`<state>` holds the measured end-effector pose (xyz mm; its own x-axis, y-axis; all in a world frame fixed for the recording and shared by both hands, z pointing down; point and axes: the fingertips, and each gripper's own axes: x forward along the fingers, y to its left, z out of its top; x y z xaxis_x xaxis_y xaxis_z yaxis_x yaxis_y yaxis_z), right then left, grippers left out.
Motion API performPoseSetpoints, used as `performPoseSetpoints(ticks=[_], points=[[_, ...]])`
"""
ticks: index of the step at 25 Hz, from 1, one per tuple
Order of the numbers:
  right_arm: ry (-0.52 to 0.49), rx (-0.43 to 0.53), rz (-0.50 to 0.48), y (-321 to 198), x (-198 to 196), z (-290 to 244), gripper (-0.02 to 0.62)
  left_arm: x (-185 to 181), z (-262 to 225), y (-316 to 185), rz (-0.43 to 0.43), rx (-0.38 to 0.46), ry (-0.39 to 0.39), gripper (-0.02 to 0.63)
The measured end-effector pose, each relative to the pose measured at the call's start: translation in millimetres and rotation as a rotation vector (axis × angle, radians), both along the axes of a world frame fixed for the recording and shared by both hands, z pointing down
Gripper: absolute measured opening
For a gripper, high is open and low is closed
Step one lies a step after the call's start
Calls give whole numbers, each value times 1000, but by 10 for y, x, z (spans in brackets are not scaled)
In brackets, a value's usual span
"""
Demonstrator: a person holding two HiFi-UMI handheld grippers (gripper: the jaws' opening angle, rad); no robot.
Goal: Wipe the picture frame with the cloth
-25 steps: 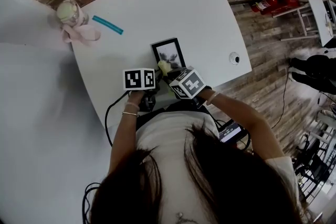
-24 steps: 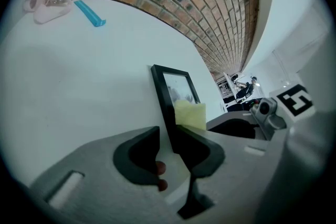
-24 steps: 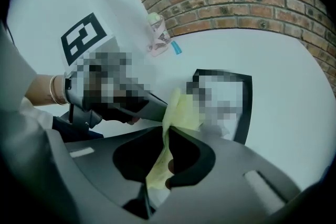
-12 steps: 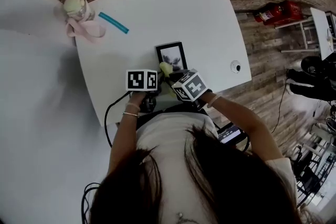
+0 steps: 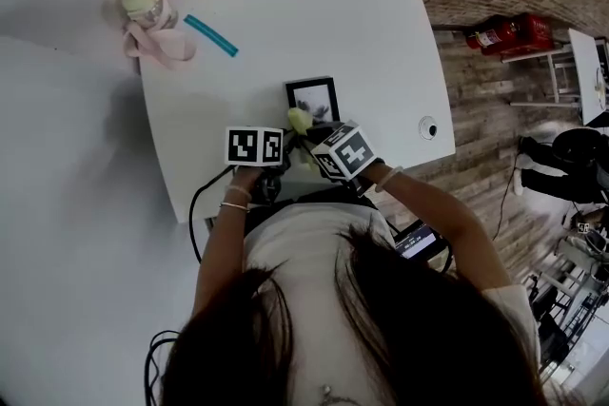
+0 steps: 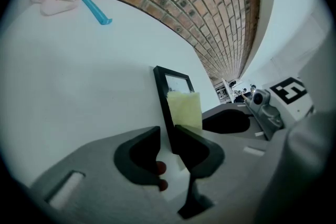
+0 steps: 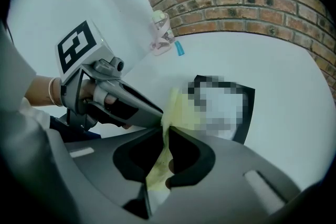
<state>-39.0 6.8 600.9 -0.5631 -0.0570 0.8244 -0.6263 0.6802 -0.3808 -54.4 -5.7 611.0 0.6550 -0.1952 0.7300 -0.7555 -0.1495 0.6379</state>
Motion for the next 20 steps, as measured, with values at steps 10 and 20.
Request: performPoseSetpoints(ticks=[10, 20], points=[[2, 31, 6, -210, -3, -25, 41, 26, -11, 14, -6, 9, 10, 86], [32, 55, -46, -309, -69, -11, 42, 34, 7, 16, 10, -11, 4, 87]])
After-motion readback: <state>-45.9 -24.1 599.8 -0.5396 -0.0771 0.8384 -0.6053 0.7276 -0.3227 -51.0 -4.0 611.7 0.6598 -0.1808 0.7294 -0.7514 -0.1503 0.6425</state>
